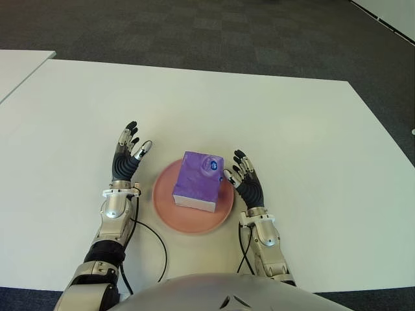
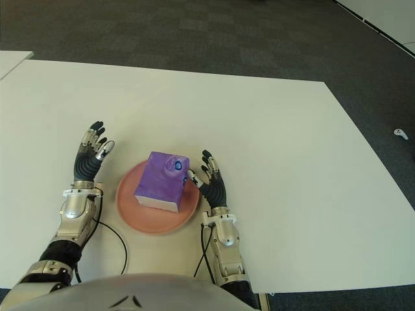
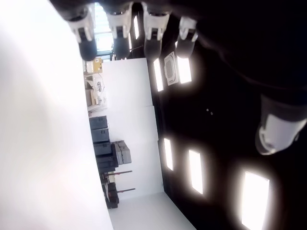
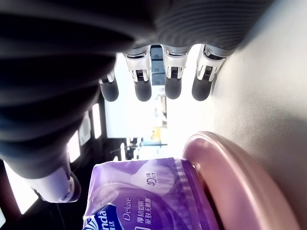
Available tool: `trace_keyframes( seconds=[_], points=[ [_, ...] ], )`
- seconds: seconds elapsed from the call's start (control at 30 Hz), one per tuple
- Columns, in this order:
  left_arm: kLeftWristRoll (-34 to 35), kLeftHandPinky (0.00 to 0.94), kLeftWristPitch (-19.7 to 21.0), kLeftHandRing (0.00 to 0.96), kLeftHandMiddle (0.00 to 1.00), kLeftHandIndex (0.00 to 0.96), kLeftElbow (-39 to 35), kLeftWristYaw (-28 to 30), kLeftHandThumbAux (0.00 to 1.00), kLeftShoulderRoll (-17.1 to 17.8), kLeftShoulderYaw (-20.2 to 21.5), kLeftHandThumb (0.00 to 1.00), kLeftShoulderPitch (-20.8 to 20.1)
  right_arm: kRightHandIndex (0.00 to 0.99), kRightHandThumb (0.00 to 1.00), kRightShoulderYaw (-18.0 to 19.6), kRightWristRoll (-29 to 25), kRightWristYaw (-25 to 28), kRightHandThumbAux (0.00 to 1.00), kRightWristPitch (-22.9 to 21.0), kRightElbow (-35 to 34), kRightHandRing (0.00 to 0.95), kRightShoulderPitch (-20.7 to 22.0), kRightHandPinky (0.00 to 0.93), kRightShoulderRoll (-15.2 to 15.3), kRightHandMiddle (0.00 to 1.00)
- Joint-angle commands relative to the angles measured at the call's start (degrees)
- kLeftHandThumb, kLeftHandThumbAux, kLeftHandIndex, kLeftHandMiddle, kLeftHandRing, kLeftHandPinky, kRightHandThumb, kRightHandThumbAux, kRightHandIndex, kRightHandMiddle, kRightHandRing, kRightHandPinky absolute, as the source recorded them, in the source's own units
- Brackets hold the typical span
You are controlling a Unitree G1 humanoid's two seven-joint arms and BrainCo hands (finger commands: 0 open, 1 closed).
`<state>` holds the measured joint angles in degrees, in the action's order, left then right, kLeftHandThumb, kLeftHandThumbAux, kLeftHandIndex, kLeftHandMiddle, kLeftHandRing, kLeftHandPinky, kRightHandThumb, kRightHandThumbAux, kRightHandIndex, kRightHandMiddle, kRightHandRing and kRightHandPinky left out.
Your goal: Put the tissue paper into the plate.
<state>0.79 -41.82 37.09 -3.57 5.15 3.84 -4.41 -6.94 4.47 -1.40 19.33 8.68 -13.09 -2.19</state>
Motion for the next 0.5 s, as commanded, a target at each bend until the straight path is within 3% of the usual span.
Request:
trace_keyframes(
  seconds=[0.03, 0.5],
  points=[
    [-0.32, 0.000, 2.58, 0.000, 0.000, 0.000, 5.63, 0.93, 0.476, -4.94, -1.97, 0.000, 10.80, 0.000, 0.000, 1.08, 1.93, -4.14, 0.616, -1.63, 4.53, 0.000, -4.19, 0.000, -0.83, 0.000],
    [-1.04, 0.000, 5.46, 0.000, 0.000, 0.000, 0.94, 2.58, 0.444, -4.95, -3.82, 0.000, 13.46, 0.000, 0.000, 1.14, 1.67, -8.40, 0.647, 1.85, 5.97, 0.000, -4.01, 0.000, -1.90, 0.000]
  ],
)
